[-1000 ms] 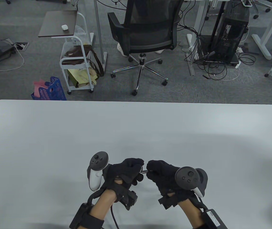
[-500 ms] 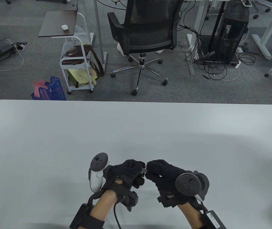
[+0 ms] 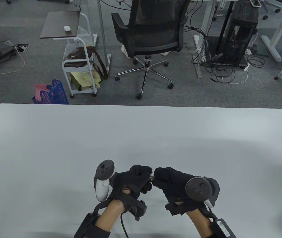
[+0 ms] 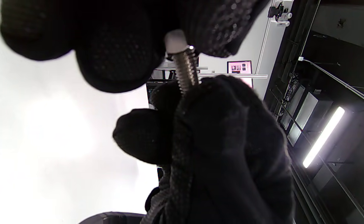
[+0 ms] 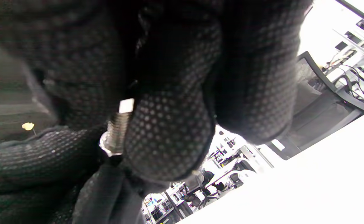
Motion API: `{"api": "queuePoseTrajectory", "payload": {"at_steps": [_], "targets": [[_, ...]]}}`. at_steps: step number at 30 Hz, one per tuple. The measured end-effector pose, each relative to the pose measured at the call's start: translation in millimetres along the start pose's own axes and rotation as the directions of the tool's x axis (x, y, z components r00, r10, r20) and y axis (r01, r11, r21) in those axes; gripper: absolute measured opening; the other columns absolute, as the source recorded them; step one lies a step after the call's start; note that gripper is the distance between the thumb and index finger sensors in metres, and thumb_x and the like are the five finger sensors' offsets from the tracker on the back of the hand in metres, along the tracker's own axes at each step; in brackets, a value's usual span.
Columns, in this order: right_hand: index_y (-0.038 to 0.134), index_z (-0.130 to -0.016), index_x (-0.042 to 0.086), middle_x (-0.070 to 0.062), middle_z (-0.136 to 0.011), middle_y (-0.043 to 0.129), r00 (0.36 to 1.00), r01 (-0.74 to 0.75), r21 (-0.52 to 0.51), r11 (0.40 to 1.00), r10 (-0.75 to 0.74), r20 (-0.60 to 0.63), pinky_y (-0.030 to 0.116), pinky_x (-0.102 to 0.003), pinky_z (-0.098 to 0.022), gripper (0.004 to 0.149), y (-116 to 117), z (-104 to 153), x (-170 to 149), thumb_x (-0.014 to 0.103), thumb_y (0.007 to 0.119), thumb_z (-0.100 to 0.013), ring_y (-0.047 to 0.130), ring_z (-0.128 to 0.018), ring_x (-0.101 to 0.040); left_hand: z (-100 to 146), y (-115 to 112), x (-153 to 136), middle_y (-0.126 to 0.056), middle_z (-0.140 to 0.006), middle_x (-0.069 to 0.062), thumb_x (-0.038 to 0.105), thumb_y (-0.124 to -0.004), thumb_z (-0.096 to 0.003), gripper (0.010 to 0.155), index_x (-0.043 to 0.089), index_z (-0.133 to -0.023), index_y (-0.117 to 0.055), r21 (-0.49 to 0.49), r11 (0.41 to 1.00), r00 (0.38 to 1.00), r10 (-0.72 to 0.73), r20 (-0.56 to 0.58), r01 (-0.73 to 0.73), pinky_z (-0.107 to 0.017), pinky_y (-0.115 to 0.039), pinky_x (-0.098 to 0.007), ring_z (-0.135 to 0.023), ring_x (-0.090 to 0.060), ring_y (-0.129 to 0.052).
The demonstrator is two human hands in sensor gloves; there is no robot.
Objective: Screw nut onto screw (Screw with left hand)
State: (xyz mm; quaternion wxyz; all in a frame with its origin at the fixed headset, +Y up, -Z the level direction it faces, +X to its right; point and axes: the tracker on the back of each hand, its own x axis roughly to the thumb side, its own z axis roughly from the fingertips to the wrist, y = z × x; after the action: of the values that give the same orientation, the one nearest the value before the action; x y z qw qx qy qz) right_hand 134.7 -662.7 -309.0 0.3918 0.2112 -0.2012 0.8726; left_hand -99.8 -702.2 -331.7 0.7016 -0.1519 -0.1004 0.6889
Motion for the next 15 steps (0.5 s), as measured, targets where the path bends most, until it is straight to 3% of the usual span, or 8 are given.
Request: {"api": "queuePoseTrajectory", "payload": {"at_steps": [3, 5, 8, 10, 12, 15], "targets": [[0.095, -0.065, 0.022, -0.007, -0.055, 0.109, 1.000, 0.002, -0.009, 1.000, -0.002, -0.007, 0.106, -0.034, -0.028, 0.044, -0.5, 0.2, -0.6, 0.040, 0.100, -0.025, 0.120, -0.024, -0.006, 0.0, 0.1, 0.1, -0.079, -0.086, -0.025, 0.026, -0.079, -0.0420, 0.047, 0.009, -0.086, -0.078, -0.025, 0.999, 0.999, 0.039, 0.021, -0.038, -0.042, -0.086, -0.048, -0.053, -0.034, -0.099], [0.095, -0.065, 0.021, -0.007, -0.055, 0.109, 1.000, 0.006, -0.023, 1.000, -0.006, -0.011, 0.106, -0.034, -0.028, 0.044, -0.9, 0.2, 0.1, 0.040, 0.100, -0.025, 0.120, -0.024, -0.006, 0.1, 2.1, -1.1, -0.081, -0.087, -0.025, 0.025, -0.080, -0.0416, 0.044, 0.011, -0.083, -0.083, -0.001, 0.996, 0.995, 0.092, 0.038, -0.092, -0.043, -0.088, -0.048, -0.054, -0.035, -0.102], [0.095, -0.065, 0.021, -0.007, -0.054, 0.109, 0.999, 0.028, -0.022, 0.999, -0.029, -0.018, 0.106, -0.034, -0.028, 0.044, 0.1, 0.5, 0.5, 0.040, 0.099, -0.026, 0.120, -0.023, -0.006, 0.9, 3.4, 1.0, -0.085, -0.085, -0.022, 0.022, -0.081, -0.0406, 0.042, 0.013, -0.082, -0.086, 0.021, 0.998, 0.997, 0.056, 0.060, -0.058, -0.044, -0.089, -0.048, -0.054, -0.035, -0.103], [0.094, -0.065, 0.021, -0.007, -0.054, 0.109, 0.999, 0.040, -0.028, 0.999, -0.041, -0.025, 0.106, -0.034, -0.028, 0.043, -0.5, 0.3, -0.6, 0.040, 0.099, -0.026, 0.119, -0.023, -0.006, 0.9, 2.6, 2.2, -0.084, -0.086, -0.022, 0.021, -0.082, -0.0406, 0.052, 0.010, -0.091, -0.079, 0.015, 0.999, 0.998, 0.048, 0.049, -0.049, -0.046, -0.090, -0.047, -0.057, -0.034, -0.104], [0.094, -0.065, 0.021, -0.007, -0.054, 0.109, 0.998, 0.060, -0.043, 0.997, -0.061, -0.033, 0.106, -0.033, -0.028, 0.043, -2.2, 0.6, -2.5, 0.040, 0.099, -0.026, 0.119, -0.023, -0.006, 1.1, 2.7, 2.2, -0.081, -0.089, -0.025, 0.024, -0.083, -0.0401, 0.056, 0.008, -0.093, -0.079, 0.005, 0.999, 0.998, 0.045, 0.038, -0.045, -0.046, -0.093, -0.042, -0.058, -0.029, -0.106], [0.095, -0.064, 0.021, -0.007, -0.054, 0.109, 0.996, 0.081, -0.045, 0.996, -0.083, -0.043, 0.106, -0.033, -0.027, 0.043, -3.0, 0.9, -4.1, 0.040, 0.099, -0.026, 0.119, -0.022, -0.005, 2.5, 2.7, 4.4, -0.090, -0.079, -0.024, 0.027, -0.084, -0.0393, 0.051, 0.011, -0.087, -0.088, 0.019, 1.000, 1.000, -0.010, 0.010, 0.010, -0.038, -0.094, -0.046, -0.047, -0.029, -0.108]]}}
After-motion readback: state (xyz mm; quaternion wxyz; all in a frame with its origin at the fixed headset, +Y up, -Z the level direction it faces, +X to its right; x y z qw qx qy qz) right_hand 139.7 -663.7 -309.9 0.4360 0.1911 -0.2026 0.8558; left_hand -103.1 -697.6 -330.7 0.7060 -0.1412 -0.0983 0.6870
